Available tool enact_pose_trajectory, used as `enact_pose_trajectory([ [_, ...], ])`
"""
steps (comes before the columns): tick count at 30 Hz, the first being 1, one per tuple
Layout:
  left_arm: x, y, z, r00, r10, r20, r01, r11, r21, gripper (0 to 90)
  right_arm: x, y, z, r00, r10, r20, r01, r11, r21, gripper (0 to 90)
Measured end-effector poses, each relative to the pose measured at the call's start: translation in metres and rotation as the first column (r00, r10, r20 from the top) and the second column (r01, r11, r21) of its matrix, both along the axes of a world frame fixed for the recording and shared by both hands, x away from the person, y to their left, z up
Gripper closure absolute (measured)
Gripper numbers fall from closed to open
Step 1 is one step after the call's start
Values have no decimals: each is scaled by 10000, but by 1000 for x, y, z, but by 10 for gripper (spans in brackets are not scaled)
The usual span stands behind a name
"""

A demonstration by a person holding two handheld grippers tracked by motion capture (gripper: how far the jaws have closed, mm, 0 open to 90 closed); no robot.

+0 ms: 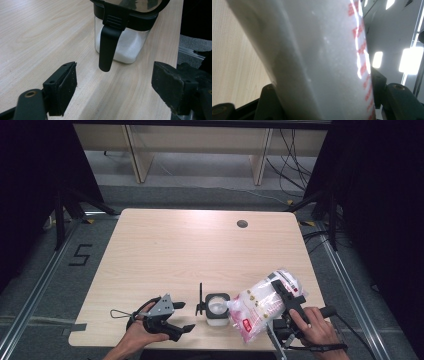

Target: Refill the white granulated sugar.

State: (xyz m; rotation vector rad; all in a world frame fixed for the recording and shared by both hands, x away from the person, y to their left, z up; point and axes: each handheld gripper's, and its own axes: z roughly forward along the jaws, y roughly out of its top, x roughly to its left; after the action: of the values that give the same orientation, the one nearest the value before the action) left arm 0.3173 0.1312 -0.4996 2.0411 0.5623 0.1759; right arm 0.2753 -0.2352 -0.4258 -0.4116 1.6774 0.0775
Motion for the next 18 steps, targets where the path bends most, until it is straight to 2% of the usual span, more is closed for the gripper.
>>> enact_pose_trajectory([
  [1,0,0,0,10000,-7,-26,7,10000,-59,200,-2,1,-2,9987,-428,-289,434,9989,197,433],
  [3,0,0,0,10000,3,-8,-3,10000,51,200,-2,0,-2,9990,-368,-268,375,9990,251,433],
  [8,0,0,0,10000,-10,-32,9,10000,-52,200,-2,1,-3,9996,-228,-192,236,9989,396,433],
  [9,0,0,0,10000,-8,-29,8,10000,-62,200,-1,1,-2,10000,17,44,-18,9997,244,433],
  [10,0,0,0,10000,-13,-24,13,10000,-53,200,-2,2,-3,9997,-134,-204,138,9997,210,433],
  [11,0,1,0,10000,-30,24,30,10000,75,201,-1,2,-1,10000,69,-58,-69,10000,21,433],
  [15,0,0,0,10000,-8,-32,7,10000,-58,200,-1,2,-2,10000,46,-74,-46,10000,-8,434],
  [16,0,0,0,10000,-14,-28,14,10000,-52,200,-2,2,-2,9997,-196,-136,198,9997,134,434],
  [18,0,0,0,10000,-10,-28,10,10000,-57,200,-1,1,-2,9999,-91,-69,92,9998,186,434],
])
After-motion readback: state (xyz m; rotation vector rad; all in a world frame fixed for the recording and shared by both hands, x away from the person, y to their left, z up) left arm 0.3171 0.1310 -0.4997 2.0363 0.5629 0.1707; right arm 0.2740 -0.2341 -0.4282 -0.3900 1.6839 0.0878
